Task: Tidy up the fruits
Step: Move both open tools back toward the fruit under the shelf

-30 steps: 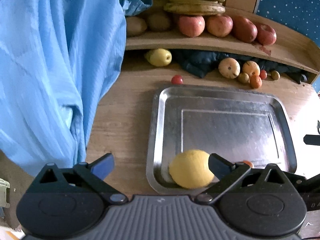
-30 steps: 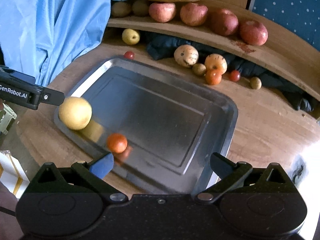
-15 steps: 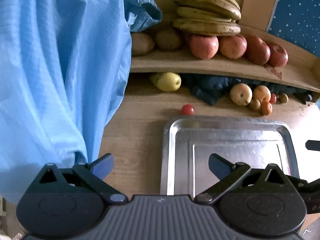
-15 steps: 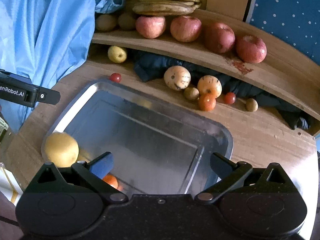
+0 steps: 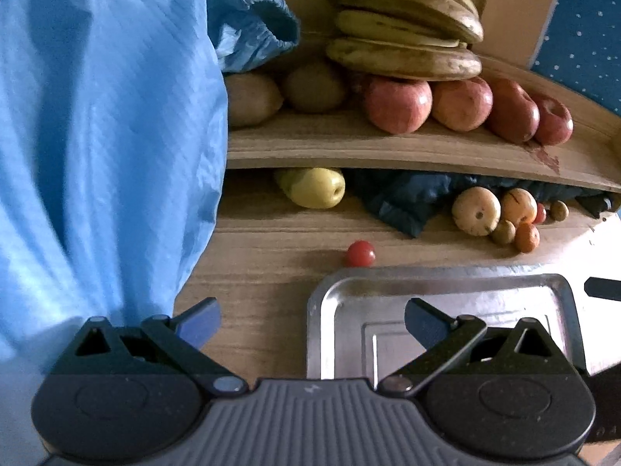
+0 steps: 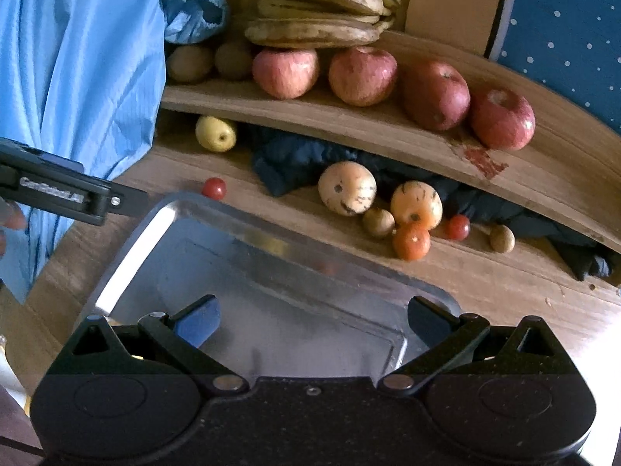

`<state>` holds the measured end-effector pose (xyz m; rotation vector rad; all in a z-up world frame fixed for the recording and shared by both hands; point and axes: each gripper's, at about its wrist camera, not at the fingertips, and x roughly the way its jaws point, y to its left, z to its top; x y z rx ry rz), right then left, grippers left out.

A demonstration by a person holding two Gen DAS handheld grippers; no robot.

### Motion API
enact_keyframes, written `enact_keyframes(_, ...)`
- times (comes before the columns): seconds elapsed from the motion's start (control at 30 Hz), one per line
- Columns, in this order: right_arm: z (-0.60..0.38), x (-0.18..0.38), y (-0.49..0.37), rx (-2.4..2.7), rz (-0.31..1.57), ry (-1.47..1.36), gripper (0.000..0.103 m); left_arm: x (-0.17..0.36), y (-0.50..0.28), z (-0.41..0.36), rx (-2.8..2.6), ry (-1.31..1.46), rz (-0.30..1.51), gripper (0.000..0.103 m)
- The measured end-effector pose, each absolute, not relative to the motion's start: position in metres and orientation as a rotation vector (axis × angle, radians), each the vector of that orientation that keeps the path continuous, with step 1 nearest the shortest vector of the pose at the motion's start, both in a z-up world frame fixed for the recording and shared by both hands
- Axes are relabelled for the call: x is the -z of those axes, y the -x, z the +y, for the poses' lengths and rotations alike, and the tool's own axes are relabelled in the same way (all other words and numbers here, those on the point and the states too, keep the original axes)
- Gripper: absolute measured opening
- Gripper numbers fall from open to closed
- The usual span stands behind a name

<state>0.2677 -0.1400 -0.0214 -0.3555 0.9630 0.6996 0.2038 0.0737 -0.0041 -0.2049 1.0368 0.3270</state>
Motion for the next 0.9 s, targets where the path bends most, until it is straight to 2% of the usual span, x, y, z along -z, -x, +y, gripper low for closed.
enact_keyframes(0.5,-0.088,0.034,-0.279,-0.802,0.940,0.292,0.102,0.017,-0.261,0.105,-0.368,0.178,0.996,0.103)
enact_keyframes(0.9,-0.034,0.055,-0.286,-0.827,0.898,0.255,0.102,0.038,-0.294,0.116,-0.356,0.203,1.041,0.103)
